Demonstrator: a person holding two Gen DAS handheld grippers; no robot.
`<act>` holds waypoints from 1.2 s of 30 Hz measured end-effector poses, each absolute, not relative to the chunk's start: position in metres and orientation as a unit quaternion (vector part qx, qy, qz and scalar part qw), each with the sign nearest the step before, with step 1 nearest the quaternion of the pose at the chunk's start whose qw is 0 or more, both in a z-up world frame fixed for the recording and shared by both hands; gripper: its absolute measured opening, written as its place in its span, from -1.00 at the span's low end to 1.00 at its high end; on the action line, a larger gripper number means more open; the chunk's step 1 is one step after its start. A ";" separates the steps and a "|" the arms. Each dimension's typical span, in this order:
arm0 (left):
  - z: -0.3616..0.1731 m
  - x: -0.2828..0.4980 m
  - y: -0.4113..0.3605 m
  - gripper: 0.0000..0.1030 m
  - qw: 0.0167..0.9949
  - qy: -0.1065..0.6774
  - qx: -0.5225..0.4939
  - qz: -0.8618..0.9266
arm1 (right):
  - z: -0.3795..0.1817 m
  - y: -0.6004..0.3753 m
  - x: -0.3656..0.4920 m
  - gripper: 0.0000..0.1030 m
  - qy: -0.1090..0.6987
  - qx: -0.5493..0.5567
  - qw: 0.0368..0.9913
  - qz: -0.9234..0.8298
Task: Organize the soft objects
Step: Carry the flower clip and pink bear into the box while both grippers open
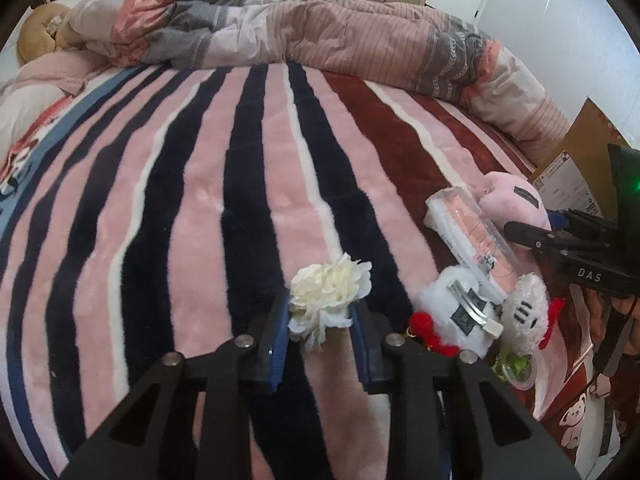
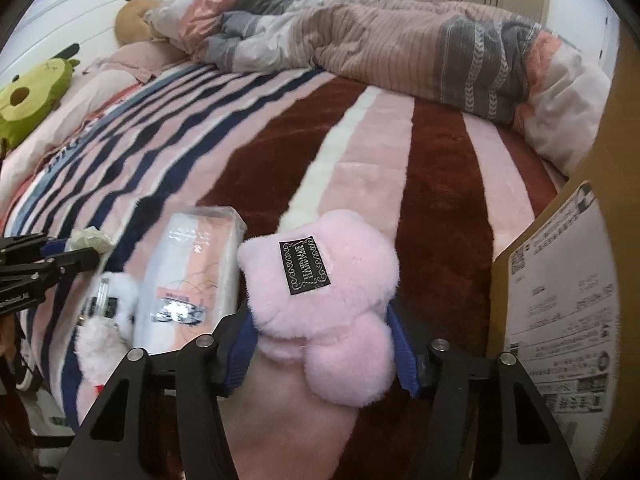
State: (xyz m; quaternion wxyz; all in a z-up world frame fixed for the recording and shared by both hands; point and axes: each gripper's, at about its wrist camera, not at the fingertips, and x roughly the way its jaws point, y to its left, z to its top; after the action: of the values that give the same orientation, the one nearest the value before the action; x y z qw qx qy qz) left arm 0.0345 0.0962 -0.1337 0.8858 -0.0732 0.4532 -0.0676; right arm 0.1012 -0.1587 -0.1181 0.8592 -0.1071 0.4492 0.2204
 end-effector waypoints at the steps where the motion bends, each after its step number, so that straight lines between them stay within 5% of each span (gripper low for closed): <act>1: -0.131 0.034 0.096 -0.52 0.887 0.451 -0.071 -0.068 | -0.113 -0.158 0.099 0.07 0.444 -0.104 0.862 0.222; 26: 0.052 0.005 -0.013 -0.52 0.938 0.307 0.010 -0.162 | 0.068 -0.221 0.022 0.07 0.281 -0.038 0.911 0.300; 36: 0.075 0.025 -0.119 -0.52 0.925 0.299 0.040 -0.231 | 0.073 -0.321 0.028 0.08 0.297 -0.027 0.929 0.221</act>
State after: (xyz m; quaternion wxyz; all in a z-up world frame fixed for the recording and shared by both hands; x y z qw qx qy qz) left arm 0.0249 -0.1195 0.0746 0.9250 0.0402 0.2986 -0.2314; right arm 0.0284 -0.3214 0.0729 0.9285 -0.0272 0.2969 0.2214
